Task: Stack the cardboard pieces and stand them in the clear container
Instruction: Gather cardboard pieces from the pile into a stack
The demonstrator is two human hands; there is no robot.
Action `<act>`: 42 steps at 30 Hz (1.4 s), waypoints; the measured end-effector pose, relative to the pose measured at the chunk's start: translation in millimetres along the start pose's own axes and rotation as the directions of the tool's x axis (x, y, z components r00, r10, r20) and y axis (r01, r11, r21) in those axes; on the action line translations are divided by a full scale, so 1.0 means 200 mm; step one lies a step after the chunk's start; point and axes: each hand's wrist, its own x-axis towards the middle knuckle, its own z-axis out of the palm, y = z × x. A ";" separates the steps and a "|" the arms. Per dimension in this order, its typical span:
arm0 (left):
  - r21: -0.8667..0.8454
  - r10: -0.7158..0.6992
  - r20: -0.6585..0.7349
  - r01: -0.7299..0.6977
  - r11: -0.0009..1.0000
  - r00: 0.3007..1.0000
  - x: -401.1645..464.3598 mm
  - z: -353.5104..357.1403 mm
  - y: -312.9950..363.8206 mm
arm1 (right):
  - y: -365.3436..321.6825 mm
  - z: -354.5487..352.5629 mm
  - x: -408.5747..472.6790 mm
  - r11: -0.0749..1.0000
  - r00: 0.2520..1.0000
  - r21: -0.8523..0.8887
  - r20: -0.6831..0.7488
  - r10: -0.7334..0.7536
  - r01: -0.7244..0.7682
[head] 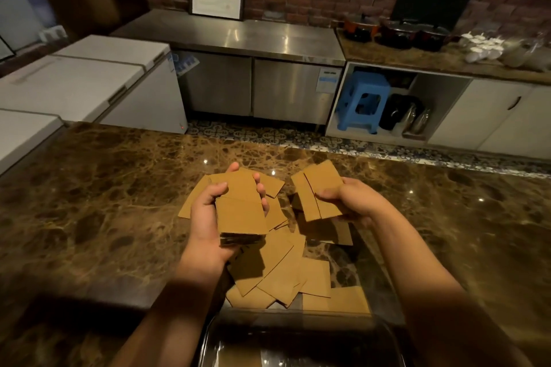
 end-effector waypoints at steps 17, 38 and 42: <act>0.119 -0.130 -0.012 0.131 0.984 0.991 -0.04 0.15 -0.12 | 0.02 0.22 -0.48 0.833 0.945 0.506 0.100 -0.313 0.222; 0.272 -0.135 0.147 0.092 0.958 0.980 -0.07 0.20 -0.10 | 0.13 0.19 -0.45 0.261 0.323 -0.424 0.080 -0.943 0.867; 0.227 -0.094 0.139 0.061 0.972 0.986 -0.09 0.21 -0.09 | 0.12 0.15 -0.46 0.308 0.315 -0.403 -0.052 -0.948 0.862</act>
